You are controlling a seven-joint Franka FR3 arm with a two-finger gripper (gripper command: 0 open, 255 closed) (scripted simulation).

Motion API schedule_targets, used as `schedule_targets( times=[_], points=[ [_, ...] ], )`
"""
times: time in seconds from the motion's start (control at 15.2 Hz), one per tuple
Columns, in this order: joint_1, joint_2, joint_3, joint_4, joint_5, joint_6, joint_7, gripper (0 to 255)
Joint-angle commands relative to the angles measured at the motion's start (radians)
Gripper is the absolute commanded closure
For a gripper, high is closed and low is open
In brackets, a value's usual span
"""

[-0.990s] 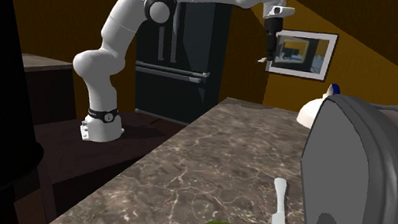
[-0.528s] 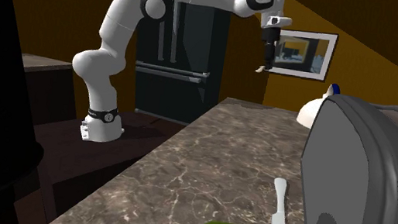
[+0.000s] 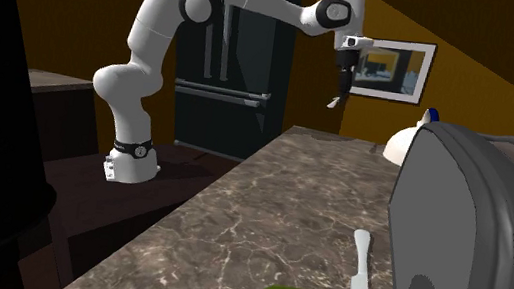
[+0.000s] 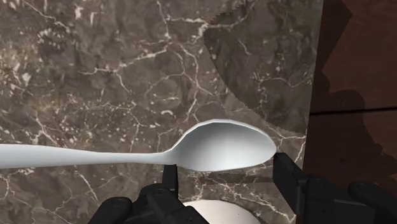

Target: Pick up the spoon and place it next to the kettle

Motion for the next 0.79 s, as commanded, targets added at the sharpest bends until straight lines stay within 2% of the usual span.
schedule_targets(
  times=[0.0,0.73],
  points=[
    [-0.004,-0.003,-0.001,-0.030,-0.001,0.027,0.005,255],
    [-0.017,0.011,-0.009,-0.159,-0.017,0.164,0.032,255]
  ],
)
